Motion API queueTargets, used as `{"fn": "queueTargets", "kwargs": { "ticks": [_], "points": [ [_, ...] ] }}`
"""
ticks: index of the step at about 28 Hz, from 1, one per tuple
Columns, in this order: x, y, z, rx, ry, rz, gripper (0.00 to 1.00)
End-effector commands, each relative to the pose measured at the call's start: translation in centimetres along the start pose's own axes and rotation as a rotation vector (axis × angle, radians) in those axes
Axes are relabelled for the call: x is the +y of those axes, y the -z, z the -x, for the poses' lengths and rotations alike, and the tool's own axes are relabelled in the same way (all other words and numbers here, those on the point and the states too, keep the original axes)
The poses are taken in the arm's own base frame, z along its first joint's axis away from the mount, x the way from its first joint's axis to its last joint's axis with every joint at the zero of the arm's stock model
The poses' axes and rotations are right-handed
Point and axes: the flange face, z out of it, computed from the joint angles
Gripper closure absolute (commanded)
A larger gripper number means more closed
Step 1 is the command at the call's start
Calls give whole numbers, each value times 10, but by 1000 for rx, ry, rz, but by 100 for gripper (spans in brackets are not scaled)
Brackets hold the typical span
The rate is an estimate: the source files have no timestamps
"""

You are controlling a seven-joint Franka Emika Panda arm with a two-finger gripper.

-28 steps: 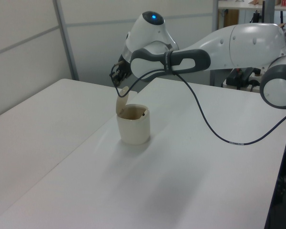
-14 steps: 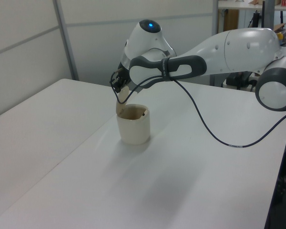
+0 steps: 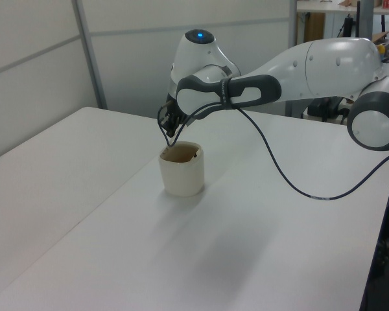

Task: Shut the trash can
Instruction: 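Lower the gripper against the lid's edge, pushing it over the opening, then press the gripper down on the lid until it lies flat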

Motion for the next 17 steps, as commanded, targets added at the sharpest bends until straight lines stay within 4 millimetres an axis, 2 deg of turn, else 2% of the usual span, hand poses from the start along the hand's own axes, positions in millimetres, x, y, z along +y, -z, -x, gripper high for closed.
{"fn": "queueTargets", "kwargs": {
  "ticks": [1, 17],
  "points": [
    [1, -1, 7, -81, 60, 3, 100],
    [7, -25, 26, -177, 99, 1, 100]
  ]
}}
